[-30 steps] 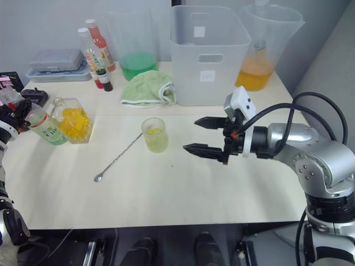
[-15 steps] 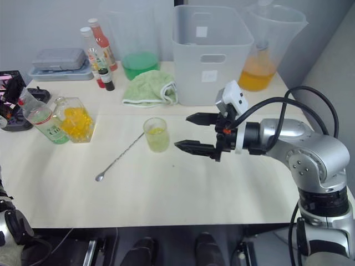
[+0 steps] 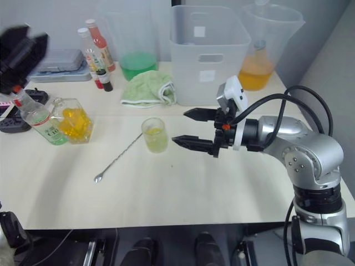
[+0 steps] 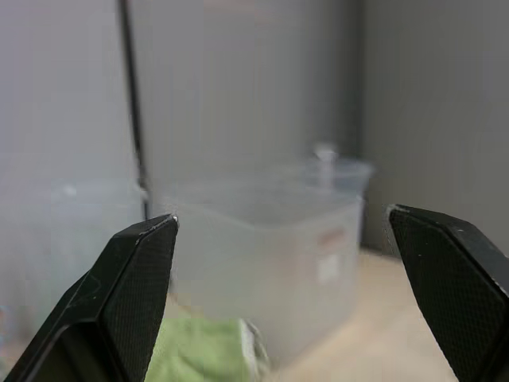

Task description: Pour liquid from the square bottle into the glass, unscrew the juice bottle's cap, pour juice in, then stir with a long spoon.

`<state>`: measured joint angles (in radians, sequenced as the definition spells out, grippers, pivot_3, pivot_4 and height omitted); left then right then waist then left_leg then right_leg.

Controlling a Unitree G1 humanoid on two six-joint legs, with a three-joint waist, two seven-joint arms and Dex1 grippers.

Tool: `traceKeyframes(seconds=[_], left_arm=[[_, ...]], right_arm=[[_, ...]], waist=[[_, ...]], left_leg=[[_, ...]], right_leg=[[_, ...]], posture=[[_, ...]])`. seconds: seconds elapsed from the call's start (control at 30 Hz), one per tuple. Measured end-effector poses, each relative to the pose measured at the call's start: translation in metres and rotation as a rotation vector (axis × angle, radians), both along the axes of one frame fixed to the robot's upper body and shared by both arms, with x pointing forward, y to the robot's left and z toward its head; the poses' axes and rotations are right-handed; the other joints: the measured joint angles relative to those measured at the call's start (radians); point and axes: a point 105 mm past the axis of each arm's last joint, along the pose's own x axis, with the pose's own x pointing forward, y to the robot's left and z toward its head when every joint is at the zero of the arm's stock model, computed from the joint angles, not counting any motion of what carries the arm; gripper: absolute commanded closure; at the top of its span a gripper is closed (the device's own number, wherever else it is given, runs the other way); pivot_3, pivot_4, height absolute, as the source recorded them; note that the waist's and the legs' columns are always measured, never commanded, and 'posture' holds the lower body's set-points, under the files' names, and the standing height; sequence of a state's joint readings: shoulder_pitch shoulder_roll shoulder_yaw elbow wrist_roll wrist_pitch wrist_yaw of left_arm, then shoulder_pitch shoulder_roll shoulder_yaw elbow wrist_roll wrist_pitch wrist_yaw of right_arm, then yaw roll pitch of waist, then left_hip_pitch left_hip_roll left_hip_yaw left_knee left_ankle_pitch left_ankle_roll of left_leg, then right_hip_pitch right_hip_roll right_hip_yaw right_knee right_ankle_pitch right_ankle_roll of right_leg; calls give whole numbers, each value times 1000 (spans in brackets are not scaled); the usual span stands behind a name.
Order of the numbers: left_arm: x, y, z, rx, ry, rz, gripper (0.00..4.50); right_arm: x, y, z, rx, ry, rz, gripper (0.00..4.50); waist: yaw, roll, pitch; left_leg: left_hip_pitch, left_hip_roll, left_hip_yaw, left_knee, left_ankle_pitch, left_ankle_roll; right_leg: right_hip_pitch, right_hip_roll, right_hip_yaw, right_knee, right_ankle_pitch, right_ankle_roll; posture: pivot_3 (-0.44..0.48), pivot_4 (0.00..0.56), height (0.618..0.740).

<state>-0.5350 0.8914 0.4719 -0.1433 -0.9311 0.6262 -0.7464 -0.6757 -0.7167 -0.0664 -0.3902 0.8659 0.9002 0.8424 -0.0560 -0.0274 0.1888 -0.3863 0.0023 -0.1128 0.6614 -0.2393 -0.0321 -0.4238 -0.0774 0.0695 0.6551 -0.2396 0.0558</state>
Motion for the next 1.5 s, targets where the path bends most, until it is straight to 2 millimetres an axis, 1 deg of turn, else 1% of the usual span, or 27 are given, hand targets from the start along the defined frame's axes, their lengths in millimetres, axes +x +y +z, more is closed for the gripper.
traceKeyframes(seconds=[0.07, 0.13, 0.23, 0.3, 0.33, 0.37, 0.43, 0.5, 0.53, 0.63, 0.73, 0.8, 0.83, 0.9, 0.97, 1.03, 1.1, 1.23, 1.4, 1.5], left_arm=[[0, -2, -38, 84, 130, -28, 30], [-2, 0, -58, 128, 176, -31, 30], [-11, 7, -79, 213, 180, -25, 30], [-15, 24, -103, 231, 234, 15, 30], [-17, 36, -118, 233, 270, 47, 30], [-19, 47, -132, 220, 314, 81, 30], [-26, 67, -155, 178, 362, 133, 30], [-37, 82, -170, 190, 395, 174, 30], [-45, 97, -182, 198, 421, 222, 30], [-56, 116, -200, 204, 450, 292, 30], [-59, 123, -204, 230, 433, 322, 30], [-64, 135, -207, 237, 431, 371, 30], [-69, 144, -212, 239, 445, 406, 30], [-77, 158, -219, 235, 469, 456, 30], [-84, 169, -223, 231, 485, 494, 30], [-84, 171, -221, 236, 476, 497, 30], [-85, 173, -220, 242, 475, 500, 30], [-82, 171, -216, 245, 457, 495, 30], [-76, 163, -208, 248, 415, 485, 30], [-79, 159, -208, 246, 416, 482, 30]], right_arm=[[4, -16, -9, -14, 16, -64, 0], [5, -24, -19, -30, 40, -90, 0], [0, -37, -32, -37, 64, -110, 0], [-1, -51, -42, -27, 77, -160, 0], [-3, -60, -51, -30, 102, -186, 0], [-5, -69, -59, -29, 130, -215, 0], [-9, -85, -73, -19, 175, -261, 0], [-16, -100, -85, -34, 194, -299, 0], [-22, -111, -96, -41, 221, -330, 0], [-32, -125, -109, -46, 249, -365, 0], [-37, -134, -111, -39, 233, -392, 0], [-44, -151, -123, -51, 265, -446, 0], [-49, -162, -133, -65, 296, -482, 0], [-56, -176, -146, -75, 339, -524, 0], [-57, -190, -148, -74, 335, -565, 0], [-58, -198, -145, -77, 312, -582, 0], [-58, -200, -144, -77, 304, -580, 0], [-56, -201, -142, -68, 290, -570, 0], [-52, -196, -135, -60, 266, -533, 0], [-49, -192, -132, -65, 271, -502, 0]], waist=[[1, 0, 0], [3, 0, 0], [6, 0, 0], [9, 0, 0], [11, 0, 0], [13, 0, 0], [14, 0, 0], [16, 0, 0], [17, 0, 0], [19, 0, 0], [21, 0, 0], [22, 0, -1], [20, -1, -1], [17, 0, -1], [13, 0, -1], [13, 0, -1], [13, 0, -1], [13, 0, -1], [13, 0, -1], [11, 0, -1]], left_leg=[[0, 0, 0, -1, 0, 0], [-1, 1, 0, -1, 0, 0], [-1, 1, 1, -2, 0, 0], [0, 1, 2, -2, 0, 0], [0, 1, 2, -2, 0, 0], [0, 1, 2, -2, 0, 0], [-1, 1, 2, -2, 0, 0], [0, 1, 2, -2, 0, 0], [0, 1, 3, -2, 0, 0], [1, 2, 3, -2, 0, 0], [2, 2, 3, -1, 0, 0], [4, 3, 3, -2, 0, 0], [3, 3, 4, -2, 0, 0], [3, 3, 4, -2, 0, 0], [3, 3, 4, -2, 0, 0], [4, 4, 5, -2, 0, 0], [6, 5, 5, -2, 0, 0], [6, 5, 5, -2, 0, 0], [6, 5, 5, -2, 0, 0], [6, 5, 5, -2, 0, 0]], right_leg=[[0, 0, 0, 0, -1, -1], [-1, 0, 0, -1, -1, -2], [0, 0, 0, -3, -1, -2], [1, 0, 0, -5, -1, -2], [2, 0, 0, -6, -1, -2], [2, 0, 0, -6, -1, -2], [2, 0, 0, -7, -1, -2], [3, 0, 0, -8, -1, -2], [3, 0, 0, -8, -1, -2], [4, 0, 0, -8, -1, -2], [6, 0, 0, -8, -1, -1], [7, 0, 0, -8, -1, -1], [7, 0, 0, -9, -1, -2], [6, 0, 0, -9, -1, -2], [6, 1, 0, -9, -1, -1], [7, 1, 0, -9, -3, 1], [8, 2, 0, -9, -5, 3], [9, 1, 0, -9, -4, 3], [9, 1, 0, -9, -4, 2], [9, 1, 0, -9, -3, 1]], posture=[[0, 150, 740], [0, 150, 740], [0, 150, 740], [0, 150, 740], [0, 150, 740], [0, 150, 740], [0, 150, 740], [0, 150, 740], [0, 150, 740], [0, 150, 740], [0, 150, 740], [0, 150, 740], [0, 150, 740], [0, 150, 740], [0, 150, 740], [0, 150, 740], [0, 150, 740], [0, 150, 740], [0, 150, 740], [0, 150, 740]])
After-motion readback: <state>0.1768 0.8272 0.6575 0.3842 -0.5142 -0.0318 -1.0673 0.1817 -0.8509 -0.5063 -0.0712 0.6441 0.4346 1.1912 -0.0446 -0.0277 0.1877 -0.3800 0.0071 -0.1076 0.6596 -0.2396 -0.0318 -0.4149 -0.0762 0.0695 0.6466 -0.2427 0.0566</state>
